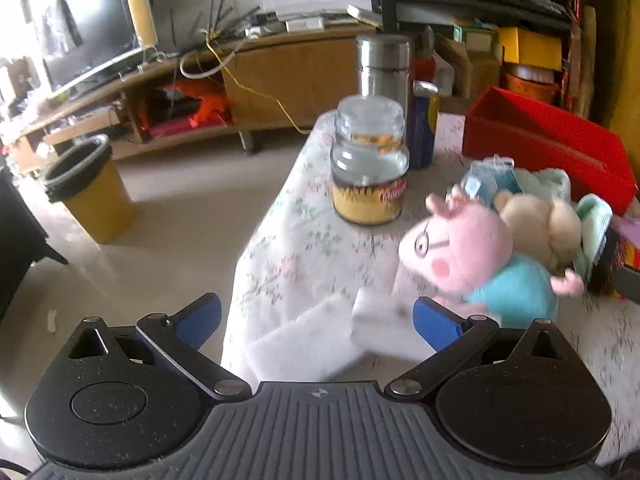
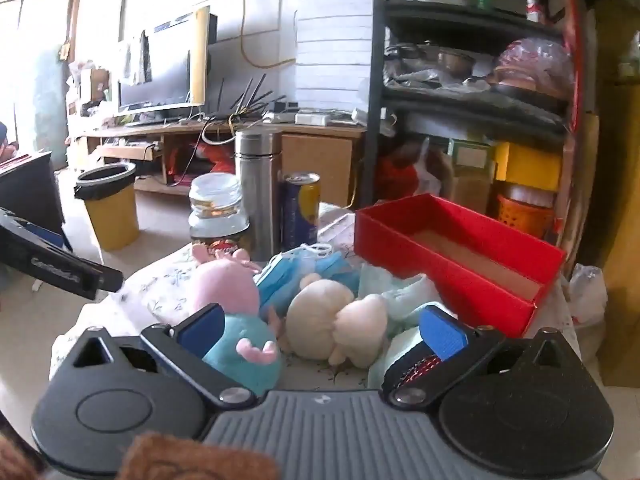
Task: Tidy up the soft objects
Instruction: 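Move the left tool to the two white sponges and open its fingers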
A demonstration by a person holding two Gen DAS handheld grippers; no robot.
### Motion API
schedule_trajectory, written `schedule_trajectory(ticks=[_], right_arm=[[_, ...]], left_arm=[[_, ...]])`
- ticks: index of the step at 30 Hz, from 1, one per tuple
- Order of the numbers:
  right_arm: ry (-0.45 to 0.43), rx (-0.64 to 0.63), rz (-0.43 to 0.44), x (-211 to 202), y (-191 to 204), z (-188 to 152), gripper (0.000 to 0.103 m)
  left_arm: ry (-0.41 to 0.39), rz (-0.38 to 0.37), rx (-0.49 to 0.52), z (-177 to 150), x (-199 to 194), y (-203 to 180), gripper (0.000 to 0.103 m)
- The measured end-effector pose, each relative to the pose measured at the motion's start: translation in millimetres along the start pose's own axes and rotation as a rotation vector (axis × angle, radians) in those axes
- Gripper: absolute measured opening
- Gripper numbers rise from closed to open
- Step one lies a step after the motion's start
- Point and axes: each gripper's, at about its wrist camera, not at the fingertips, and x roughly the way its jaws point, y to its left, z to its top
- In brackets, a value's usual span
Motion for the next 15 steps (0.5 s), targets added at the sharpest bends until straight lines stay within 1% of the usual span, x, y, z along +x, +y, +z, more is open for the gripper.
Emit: schedule_trajectory(ticks=[2,4,6,7,9,11,13,14,15], right_arm=[[0.025,0.031,0.036,-1.7,-2.4,2.7,0.079],[0.045,0.058,0.049,-3.8,-3.0,2.2,0.079],[0.058,0.076,0.048,-3.6,-3.0,0.4,0.079],[0.068,0.071,0.049,-3.2,-1.8,-0.3,0.079],[0.058,0.053,0.045,-4.7,2.4,0.4,0.079],[0.039,-0.002,0.069,-5.9,10.9,2.3,0.079],[0.023,-0.048,0.089,-5.4,18.7,4.0,0.079],[0.021,-0.066,0.099,-3.9,22.4,5.2,0.079],[0.021,-0.08,0.11,-1.9,25.6,6.1,0.079]], left_arm=[[0.045,-0.033,-0.011,-2.7,1.3,3.3,0.097],[0.045,-0.077,-0.004,-3.9,0.4,1.8,0.097],[0.036,-0.094,0.076,-4.6,2.7,-5.4,0.097],[0.026,-0.083,0.126,-7.4,4.9,-7.8,0.097],[0.02,-0.072,0.187,-12.5,8.8,-5.1,0.097],[0.049,-0.088,0.19,-13.6,17.9,2.6,0.097],[0.081,-0.16,0.185,-11.6,26.0,12.1,0.097],[0.083,-0.17,0.191,-12.6,28.7,14.9,0.097],[0.089,-0.163,0.208,-13.4,33.4,17.3,0.097]])
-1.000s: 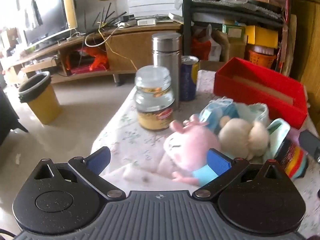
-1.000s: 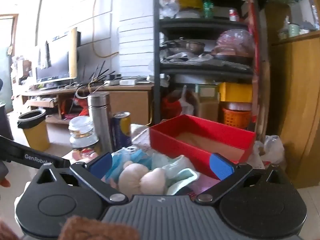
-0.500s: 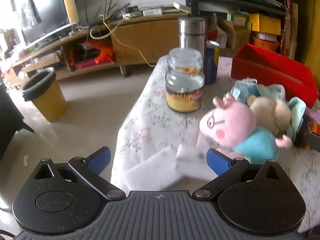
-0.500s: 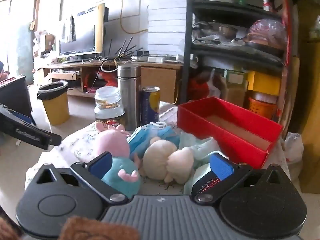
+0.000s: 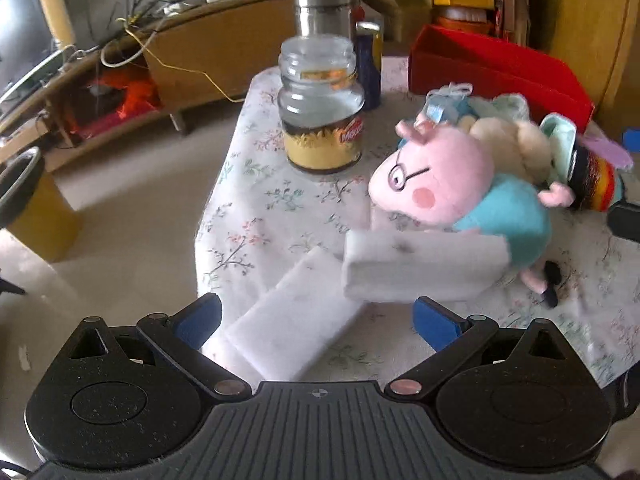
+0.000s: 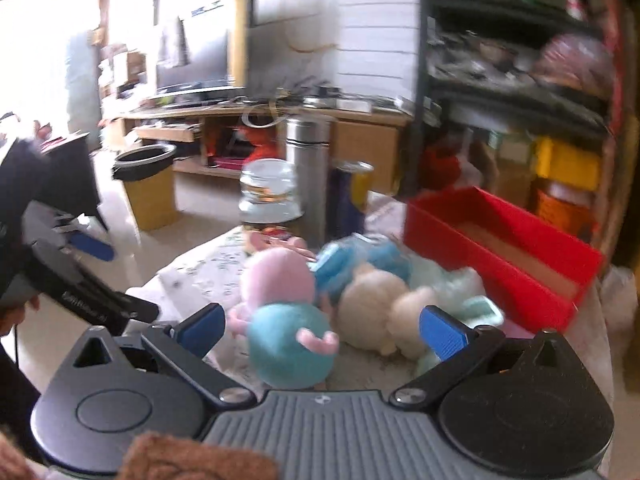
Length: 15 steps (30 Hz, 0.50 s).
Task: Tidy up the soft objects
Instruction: 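Move the left tool to the two white sponges and open its fingers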
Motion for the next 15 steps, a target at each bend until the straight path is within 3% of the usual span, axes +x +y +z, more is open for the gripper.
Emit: schedule_trajectory(ticks=[2,8,11,15], right_arm=[[0.012,-0.023,0.015,5.1,4.6,2.1,0.079],[0.055,-0.028,0.041,15.5,12.9,0.2,0.079],[0.071,-0.041,0.052,20.1,15.7,-0.4,0.079],[0.069,-0.089,0.085,26.2,18.4,9.0,0.079]], left_arm=[[0.018,0.014,0.038,-2.5,9.6,4.1,0.097],[0.061,-0.066,0.128,2.0,32.6,6.5,0.097],[0.099,-0.066,0.198,2.3,49.1,1.0,0.097],[0.159,-0.083,0.185,2.0,65.2,6.3,0.095]])
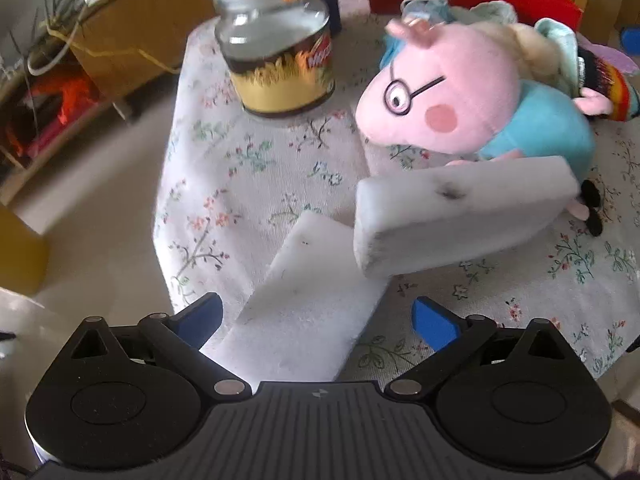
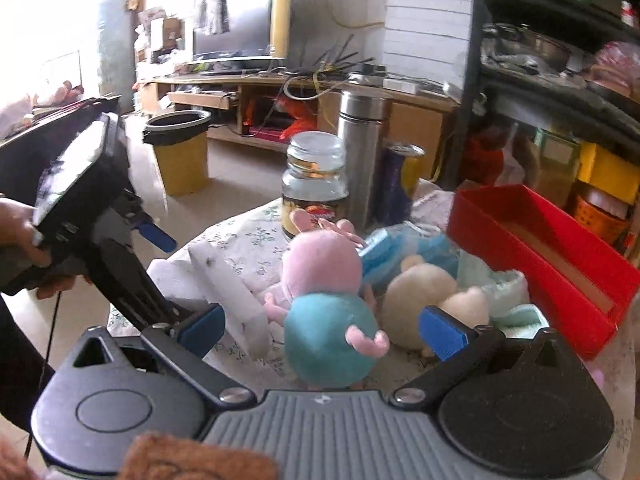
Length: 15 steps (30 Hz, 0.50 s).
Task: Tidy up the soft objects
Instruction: 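Move the left tool to the two white sponges and open its fingers, then grasp one white sponge with the left tool while the right tool grasps the other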
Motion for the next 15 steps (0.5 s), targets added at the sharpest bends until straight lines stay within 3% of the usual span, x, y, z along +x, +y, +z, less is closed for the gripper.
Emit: schedule_trajectory(ticks=[3,5,8,10,12,15], right_arm=[[-0.012,-0.064,0.041,6.0,4.6,13.6,0.079],[-0.016,-0.116,0.081,10.3,9.4,20.9,0.078],[-0.002,-0.2,0.136,19.2,18.3,27.1,0.076],[0.033,-0.235,0.183,29.0,23.4,30.1,0.066],[0.088,-0.237,0.25,41.3,28.1,32.6,0.046],[0.159,-0.238,0.312,60.4,35.9,35.1,0.034]], left_arm=[[0.008,-0.042,-0.039,0.7,-0.4,3.9,0.089],[0.009,-0.031,-0.04,-0.4,-1.5,3.6,0.088],[0.003,-0.027,-0.09,-2.0,-6.5,6.9,0.076],[-0.006,-0.019,-0.112,-3.2,-9.7,11.6,0.07],[0.003,-0.024,-0.139,-3.6,-9.9,14.0,0.067],[-0.002,-0.012,-0.114,-3.6,-9.6,10.8,0.066]])
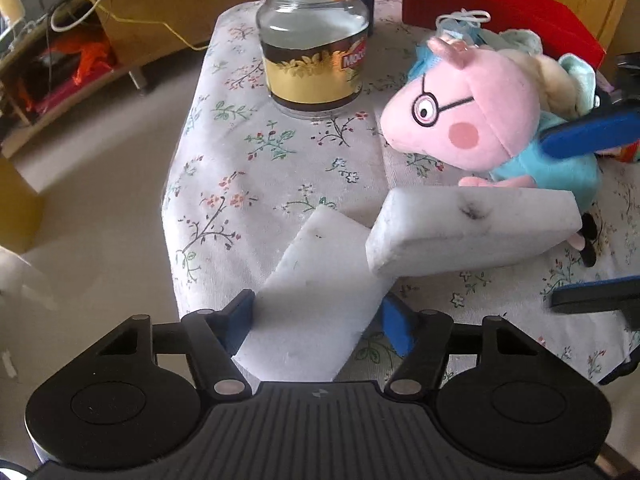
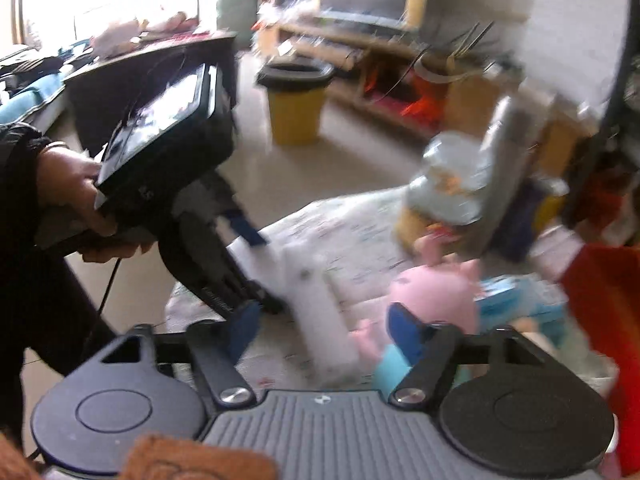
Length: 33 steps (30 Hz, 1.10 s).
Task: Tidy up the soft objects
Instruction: 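Grasp one white sponge with the left tool while the right tool grasps the other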
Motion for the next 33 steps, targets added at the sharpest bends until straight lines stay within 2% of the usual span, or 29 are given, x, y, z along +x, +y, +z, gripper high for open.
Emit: schedule_trajectory(ticks=[1,4,7,10,14,18,21,26,29,31,33], right_arm=[[0.017,-0.005,0.017,7.2,0.1,2.4,0.029],[0.078,-0.002,0.022,28.8,-1.1,8.5,0.024],[0.143,0.059,0.041,45.9,-5.6,8.1,0.016],[0.19,0.124,0.047,50.7,-11.1,1.3,0.0],[0.185,0.244,0.072,38.7,-20.1,-13.4,0.0],[0.146,0.429,0.115,12.1,-37.8,-31.7,0.0],[0.119,0.532,0.139,-4.5,-46.4,-45.3,0.0],[0.109,0.6,0.132,-17.7,-45.8,-61.5,0.0],[0.097,0.623,0.126,-13.0,-42.7,-62.8,0.0],[0.089,0.633,0.161,-1.9,-42.1,-61.1,0.0],[0.095,0.628,0.182,9.7,-41.6,-55.3,0.0]], left_arm=[[-0.001,0.005,0.003,0.1,0.7,-1.1,0.067],[0.003,-0.017,-0.018,0.3,3.5,3.0,0.074],[0.01,-0.029,-0.041,0.9,6.8,4.8,0.08],[0.016,-0.016,-0.023,4.5,10.7,1.7,0.086],[0.023,-0.044,-0.076,7.9,15.8,8.0,0.089],[0.031,-0.042,-0.051,8.6,20.6,2.6,0.098],[0.027,-0.041,-0.058,8.2,21.3,2.2,0.099],[0.024,-0.026,-0.089,4.3,19.9,1.6,0.098],[0.019,-0.005,-0.083,4.1,13.7,-6.6,0.089],[0.019,-0.003,-0.07,4.8,8.8,-13.7,0.079],[0.015,0.003,-0.068,3.6,6.3,-17.0,0.077]])
